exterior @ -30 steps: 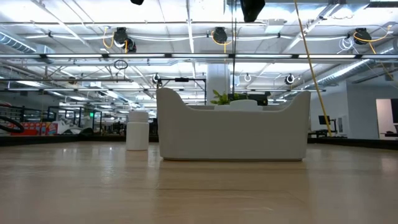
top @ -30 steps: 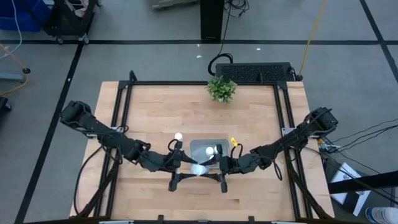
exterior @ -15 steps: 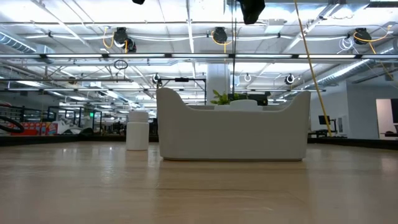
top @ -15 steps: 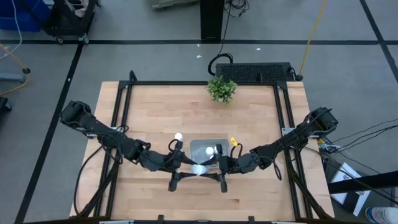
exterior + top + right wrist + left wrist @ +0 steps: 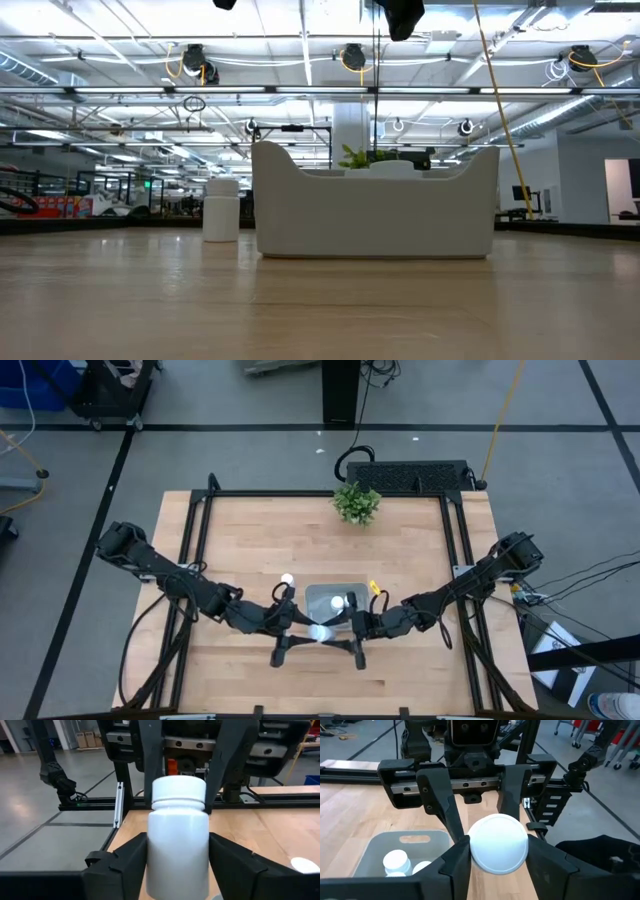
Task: Pick and place pill bottles into a basket
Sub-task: Put the white pill bottle into the white bin
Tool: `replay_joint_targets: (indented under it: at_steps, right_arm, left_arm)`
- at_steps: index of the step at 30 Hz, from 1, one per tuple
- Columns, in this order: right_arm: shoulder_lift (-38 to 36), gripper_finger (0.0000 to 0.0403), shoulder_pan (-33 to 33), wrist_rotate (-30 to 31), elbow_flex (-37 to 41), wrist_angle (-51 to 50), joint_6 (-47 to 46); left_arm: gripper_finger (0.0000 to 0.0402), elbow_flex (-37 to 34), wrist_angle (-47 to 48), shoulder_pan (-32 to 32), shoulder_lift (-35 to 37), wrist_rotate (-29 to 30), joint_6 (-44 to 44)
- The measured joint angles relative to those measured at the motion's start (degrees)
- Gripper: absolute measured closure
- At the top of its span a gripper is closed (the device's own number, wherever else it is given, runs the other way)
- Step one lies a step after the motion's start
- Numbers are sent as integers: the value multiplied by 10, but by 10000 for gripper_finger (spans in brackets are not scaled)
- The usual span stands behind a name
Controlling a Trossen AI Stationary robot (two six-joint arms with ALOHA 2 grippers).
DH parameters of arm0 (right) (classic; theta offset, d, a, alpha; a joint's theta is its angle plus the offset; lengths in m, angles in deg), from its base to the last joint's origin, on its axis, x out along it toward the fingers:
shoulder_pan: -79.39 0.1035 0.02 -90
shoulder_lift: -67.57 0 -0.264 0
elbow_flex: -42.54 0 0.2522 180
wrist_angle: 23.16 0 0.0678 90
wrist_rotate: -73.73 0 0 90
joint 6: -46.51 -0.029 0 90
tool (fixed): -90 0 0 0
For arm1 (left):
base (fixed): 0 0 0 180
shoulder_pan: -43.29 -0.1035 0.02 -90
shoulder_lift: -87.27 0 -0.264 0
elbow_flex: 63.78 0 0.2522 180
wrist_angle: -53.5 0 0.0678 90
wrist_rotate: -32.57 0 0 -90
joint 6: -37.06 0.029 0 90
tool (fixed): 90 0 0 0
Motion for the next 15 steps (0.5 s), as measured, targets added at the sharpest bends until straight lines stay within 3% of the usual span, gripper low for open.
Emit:
replay_joint_targets:
  at_steps: [7, 15]
  right_arm:
    - [0, 153, 3, 2, 0, 1, 0]
    - [-9, 133, 14, 3, 0, -29, 9]
  left_arm:
    - [240, 0, 0, 0, 0, -2, -8]
    - [232, 0, 22, 0, 0, 6, -10]
